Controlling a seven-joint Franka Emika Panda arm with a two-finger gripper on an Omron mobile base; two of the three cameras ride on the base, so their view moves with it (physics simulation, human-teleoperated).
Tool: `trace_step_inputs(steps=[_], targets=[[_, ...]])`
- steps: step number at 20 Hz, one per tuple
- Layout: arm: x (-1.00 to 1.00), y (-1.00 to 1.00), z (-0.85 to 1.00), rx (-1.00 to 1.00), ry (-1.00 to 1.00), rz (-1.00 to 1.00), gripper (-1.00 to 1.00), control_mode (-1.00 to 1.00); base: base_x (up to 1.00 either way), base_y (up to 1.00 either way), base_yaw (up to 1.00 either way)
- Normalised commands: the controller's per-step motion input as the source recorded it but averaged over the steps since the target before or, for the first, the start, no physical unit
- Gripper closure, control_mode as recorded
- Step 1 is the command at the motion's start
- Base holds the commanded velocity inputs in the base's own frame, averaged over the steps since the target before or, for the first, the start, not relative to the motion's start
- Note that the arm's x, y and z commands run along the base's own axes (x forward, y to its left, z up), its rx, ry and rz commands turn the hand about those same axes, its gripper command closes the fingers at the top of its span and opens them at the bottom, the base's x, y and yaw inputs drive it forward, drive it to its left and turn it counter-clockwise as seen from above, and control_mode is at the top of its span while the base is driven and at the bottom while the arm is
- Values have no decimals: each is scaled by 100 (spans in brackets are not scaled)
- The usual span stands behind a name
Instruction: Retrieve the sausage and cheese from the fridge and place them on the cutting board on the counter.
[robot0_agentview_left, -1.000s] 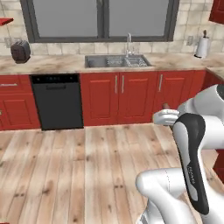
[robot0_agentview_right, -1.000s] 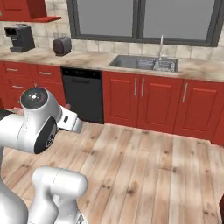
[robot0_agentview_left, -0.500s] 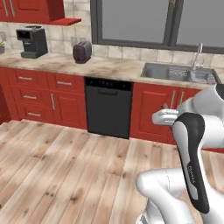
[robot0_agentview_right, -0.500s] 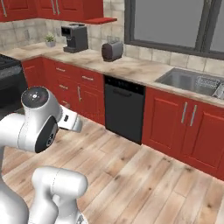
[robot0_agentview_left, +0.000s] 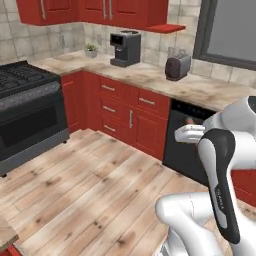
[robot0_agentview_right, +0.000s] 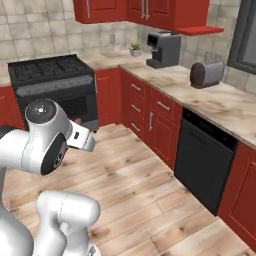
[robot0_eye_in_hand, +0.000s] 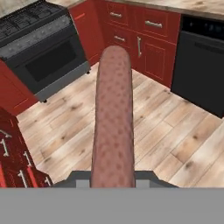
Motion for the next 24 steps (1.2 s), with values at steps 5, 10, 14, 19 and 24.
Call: trace_step_inputs(steps=[5,10,14,19,24], targets=[[0,0,0,0,0,0,100,100,100,0,69],[0,0,0,0,0,0,100,100,100,0,71],[0,0,0,0,0,0,100,100,100,0,67],[0,0,0,0,0,0,100,100,98,40,57],[0,0,0,0,0,0,100,100,100,-4,33]])
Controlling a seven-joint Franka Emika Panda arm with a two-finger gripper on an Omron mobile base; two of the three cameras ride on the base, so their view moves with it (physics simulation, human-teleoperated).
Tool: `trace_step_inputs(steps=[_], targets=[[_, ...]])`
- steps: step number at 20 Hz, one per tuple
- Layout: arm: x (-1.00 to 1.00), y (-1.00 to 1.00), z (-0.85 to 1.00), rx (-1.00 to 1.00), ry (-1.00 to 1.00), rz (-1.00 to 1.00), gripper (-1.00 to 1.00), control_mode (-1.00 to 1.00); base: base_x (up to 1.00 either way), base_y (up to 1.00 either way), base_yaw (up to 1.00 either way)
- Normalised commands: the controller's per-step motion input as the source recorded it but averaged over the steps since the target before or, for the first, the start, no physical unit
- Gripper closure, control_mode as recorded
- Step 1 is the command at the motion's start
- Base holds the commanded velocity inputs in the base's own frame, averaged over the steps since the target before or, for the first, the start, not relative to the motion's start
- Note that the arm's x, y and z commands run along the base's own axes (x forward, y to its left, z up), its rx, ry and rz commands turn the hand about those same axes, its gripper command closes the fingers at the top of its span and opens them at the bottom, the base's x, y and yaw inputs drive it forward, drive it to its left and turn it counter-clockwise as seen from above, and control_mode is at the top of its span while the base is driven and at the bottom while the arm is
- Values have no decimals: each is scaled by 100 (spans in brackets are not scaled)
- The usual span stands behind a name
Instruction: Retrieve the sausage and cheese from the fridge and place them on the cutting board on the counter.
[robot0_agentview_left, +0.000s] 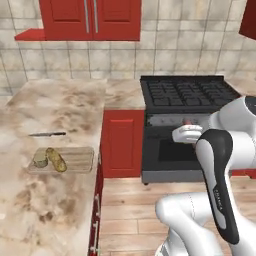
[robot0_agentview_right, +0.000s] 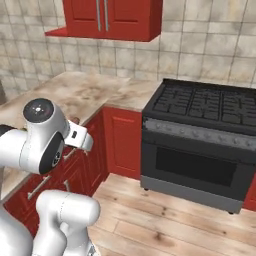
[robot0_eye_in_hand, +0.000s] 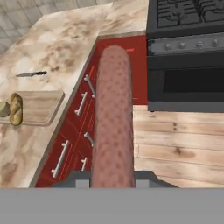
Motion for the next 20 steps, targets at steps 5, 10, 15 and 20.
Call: trace_step_inputs(steps=[5,10,15,20], targets=[[0,0,0,0,0,0,100,100,100,-21,24],[0,0,0,0,0,0,100,100,96,0,42],[0,0,0,0,0,0,100,100,55,0,71],[0,0,0,0,0,0,100,100,-15,11,70]])
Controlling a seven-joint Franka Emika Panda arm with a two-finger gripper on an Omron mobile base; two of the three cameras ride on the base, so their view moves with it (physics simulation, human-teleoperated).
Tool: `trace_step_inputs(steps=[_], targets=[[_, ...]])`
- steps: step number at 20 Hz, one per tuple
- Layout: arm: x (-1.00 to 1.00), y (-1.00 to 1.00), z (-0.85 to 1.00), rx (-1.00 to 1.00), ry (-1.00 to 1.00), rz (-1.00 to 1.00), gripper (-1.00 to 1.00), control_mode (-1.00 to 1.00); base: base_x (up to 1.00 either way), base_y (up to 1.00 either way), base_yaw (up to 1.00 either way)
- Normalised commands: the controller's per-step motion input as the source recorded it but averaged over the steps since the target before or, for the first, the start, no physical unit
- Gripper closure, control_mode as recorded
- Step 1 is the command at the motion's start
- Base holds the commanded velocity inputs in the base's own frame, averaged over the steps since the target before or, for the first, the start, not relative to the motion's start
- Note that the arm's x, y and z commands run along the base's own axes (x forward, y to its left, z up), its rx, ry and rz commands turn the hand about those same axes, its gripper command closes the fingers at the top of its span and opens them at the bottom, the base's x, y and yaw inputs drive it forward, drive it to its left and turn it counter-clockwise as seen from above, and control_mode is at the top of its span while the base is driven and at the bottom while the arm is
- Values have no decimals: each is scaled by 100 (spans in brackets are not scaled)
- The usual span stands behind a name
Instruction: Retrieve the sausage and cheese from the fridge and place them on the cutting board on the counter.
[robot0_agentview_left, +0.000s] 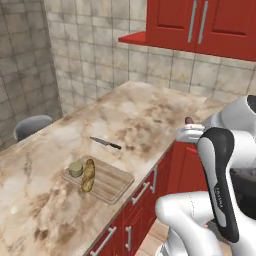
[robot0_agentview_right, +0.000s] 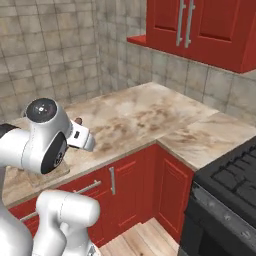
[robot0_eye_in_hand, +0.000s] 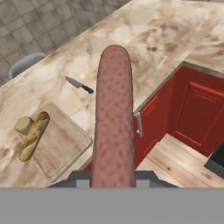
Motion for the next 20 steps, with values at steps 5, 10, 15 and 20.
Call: trace_step_inputs(steps=[5,10,15,20], targets=[[0,0,0,0,0,0,100,100,-37,28,57],[0,0,0,0,0,0,100,100,3,0,23],[0,0,0,0,0,0,100,100,-5,1,7],[0,0,0,0,0,0,100,100,0,1,0]])
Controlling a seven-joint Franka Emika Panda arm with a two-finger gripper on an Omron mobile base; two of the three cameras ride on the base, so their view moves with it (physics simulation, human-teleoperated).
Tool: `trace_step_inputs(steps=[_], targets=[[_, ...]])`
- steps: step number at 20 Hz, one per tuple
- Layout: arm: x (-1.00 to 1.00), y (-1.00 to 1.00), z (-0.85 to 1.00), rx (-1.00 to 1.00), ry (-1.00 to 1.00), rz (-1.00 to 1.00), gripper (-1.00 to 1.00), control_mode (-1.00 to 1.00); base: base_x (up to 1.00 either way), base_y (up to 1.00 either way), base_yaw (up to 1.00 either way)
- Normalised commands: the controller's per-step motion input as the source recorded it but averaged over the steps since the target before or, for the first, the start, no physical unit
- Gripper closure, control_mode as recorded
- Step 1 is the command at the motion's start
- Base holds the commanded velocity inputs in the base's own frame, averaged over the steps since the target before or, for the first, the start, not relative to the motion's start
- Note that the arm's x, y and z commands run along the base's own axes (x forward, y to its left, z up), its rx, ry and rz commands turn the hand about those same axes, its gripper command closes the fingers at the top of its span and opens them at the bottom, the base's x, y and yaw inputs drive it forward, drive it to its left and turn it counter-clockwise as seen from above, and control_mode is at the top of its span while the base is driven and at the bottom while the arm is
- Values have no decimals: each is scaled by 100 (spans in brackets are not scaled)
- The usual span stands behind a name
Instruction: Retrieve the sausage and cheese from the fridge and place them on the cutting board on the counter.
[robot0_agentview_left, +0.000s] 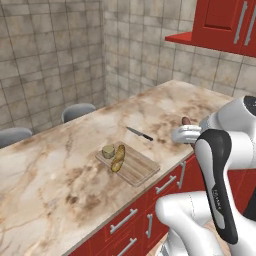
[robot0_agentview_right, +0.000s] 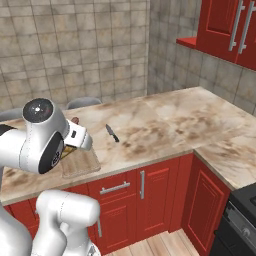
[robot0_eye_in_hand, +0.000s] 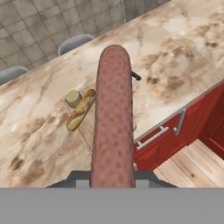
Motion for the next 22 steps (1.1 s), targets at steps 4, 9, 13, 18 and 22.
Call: trace_step_inputs(steps=[4,9,13,18,22], targets=[[0,0,0,0,0,0,100,100,0,0,0],[0,0,0,0,0,0,100,100,0,0,0],[0,0,0,0,0,0,100,100,0,0,0],[0,0,0,0,0,0,100,-100,0,0,0],[0,0,0,0,0,0,100,-100,0,0,0]])
